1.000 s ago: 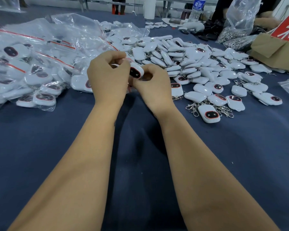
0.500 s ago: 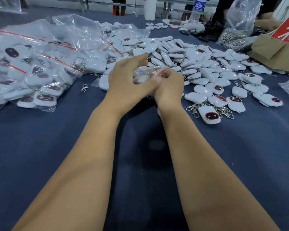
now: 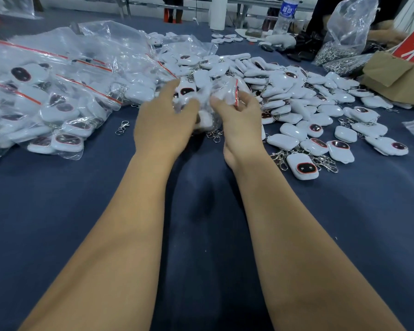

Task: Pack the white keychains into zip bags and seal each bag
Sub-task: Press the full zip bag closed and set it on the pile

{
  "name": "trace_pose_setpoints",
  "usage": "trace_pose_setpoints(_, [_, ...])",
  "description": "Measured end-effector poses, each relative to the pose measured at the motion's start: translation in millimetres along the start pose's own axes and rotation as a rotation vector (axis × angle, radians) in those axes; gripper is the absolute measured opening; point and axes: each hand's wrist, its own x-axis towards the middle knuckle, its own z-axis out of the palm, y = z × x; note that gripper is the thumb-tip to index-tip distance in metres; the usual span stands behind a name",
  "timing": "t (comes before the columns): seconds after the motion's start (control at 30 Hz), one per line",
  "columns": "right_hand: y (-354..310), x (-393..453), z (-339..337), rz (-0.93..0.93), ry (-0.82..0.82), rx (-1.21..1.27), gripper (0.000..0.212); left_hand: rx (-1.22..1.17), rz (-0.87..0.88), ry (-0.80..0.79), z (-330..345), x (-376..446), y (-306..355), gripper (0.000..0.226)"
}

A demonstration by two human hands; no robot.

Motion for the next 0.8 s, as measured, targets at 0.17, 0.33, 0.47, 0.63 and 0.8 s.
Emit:
trace_pose_setpoints(0.17, [-0.5,7.9,-9.0,0.001,0.051,0.084,0.046,-0.278,-0.072,0.256,-6.7,-0.2,7.0,0.028])
trace_pose_setpoints(0.33, [-7.4,5.9,-11.9,0.012,-0.056,0.259,0.047,-0.688,-0.27,0.161,-11.5,10.5,4.7,0.012])
trace_pose_setpoints(0.47, [-13.6,3.3,-13.8,0.015,-0.095,0.335,0.048,-0.584,-0.436,-0.164,-8.9,13.9,-3.5,0.03])
trace_pose_setpoints(0.63, [-13.3,2.9,-15.5,0.032,-0.146,0.258,0.049,-0.57,-0.449,-0.332,-8.9,15.2,-2.5,0.052])
trace_pose_setpoints(0.8, [-8.0,8.2,-13.8,0.07,-0.168,0.249,0.037,-0.807,-0.409,-0.226,-7.1,14.9,-2.3,0.023])
